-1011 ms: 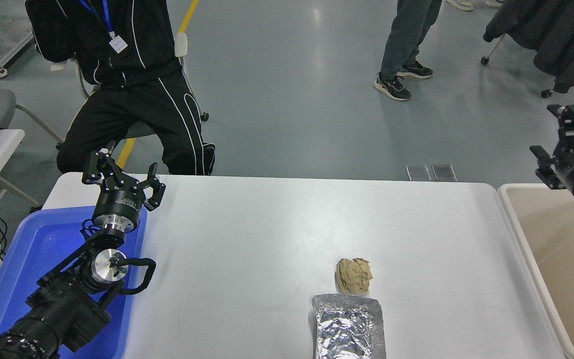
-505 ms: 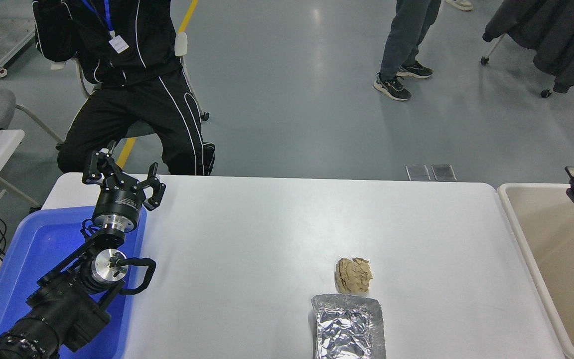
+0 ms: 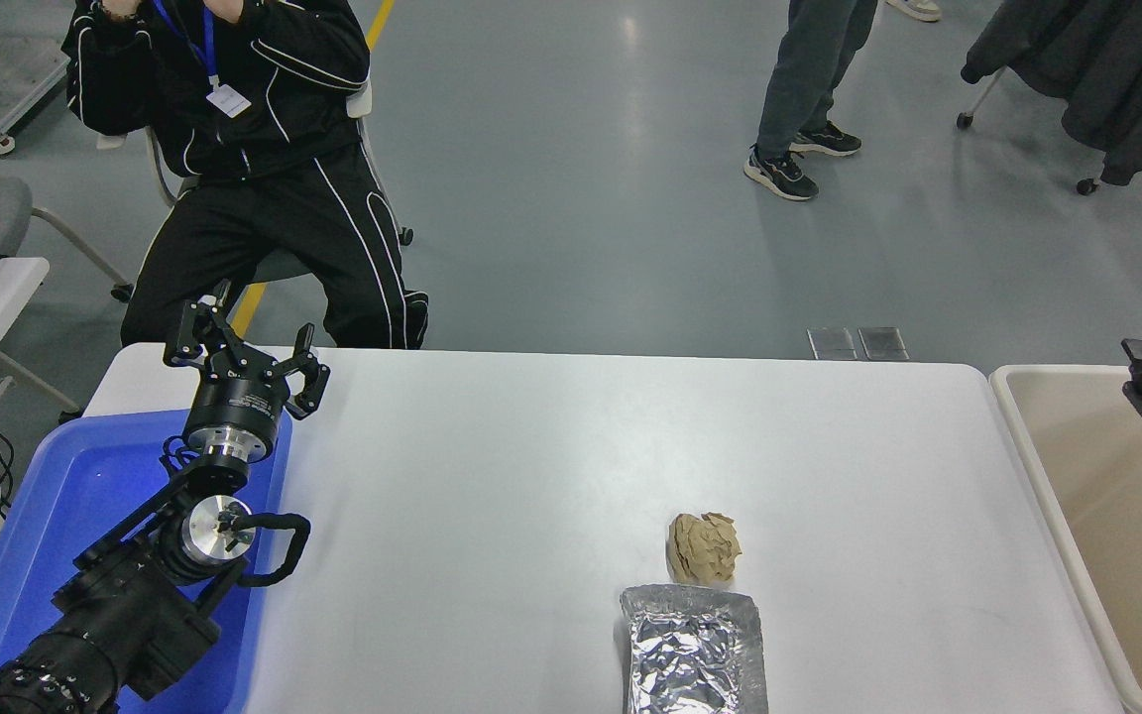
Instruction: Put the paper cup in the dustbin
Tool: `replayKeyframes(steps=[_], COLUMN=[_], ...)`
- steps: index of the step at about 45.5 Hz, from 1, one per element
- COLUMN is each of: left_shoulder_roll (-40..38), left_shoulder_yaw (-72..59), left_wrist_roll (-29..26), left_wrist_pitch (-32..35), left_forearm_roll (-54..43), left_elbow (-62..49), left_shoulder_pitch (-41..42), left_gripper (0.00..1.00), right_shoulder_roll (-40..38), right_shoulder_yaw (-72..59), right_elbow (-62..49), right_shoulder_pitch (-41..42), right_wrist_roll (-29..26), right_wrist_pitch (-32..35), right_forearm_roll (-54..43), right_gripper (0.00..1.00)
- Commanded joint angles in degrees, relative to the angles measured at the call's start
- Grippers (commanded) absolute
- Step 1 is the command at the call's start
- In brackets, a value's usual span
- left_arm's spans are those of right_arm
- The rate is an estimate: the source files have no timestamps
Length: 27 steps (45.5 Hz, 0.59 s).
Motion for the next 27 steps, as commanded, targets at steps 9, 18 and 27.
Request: replayKeyframes(steps=[9,18,27], left_shoulder_roll=[0.0,0.0,0.0], left_shoulder_yaw=[0.0,0.0,0.0], left_wrist_roll=[0.0,0.0,0.0], left_wrist_pitch=[0.03,0.03,-0.06], left_forearm_roll=[-0.03,-0.03,0.06], left_elbow=[0.0,0.0,0.0], left_shoulder_pitch=[0.0,0.0,0.0], left_gripper=[1.0,1.0,1.0], right_shoulder_roll=[-0.87,-1.49,0.71], right_shoulder_yaw=[0.21,1.27,0.3], right_elbow=[5.74,12.68,13.39], right_shoulder_pitch=[0.19,0.98,4.4], right_wrist_roll=[0.44,0.44,0.44], right_wrist_pitch=[4.11,5.34,5.34], right_forearm_roll=[0.02,-0.07,-1.03], right_gripper=[0.99,0.99,0.99])
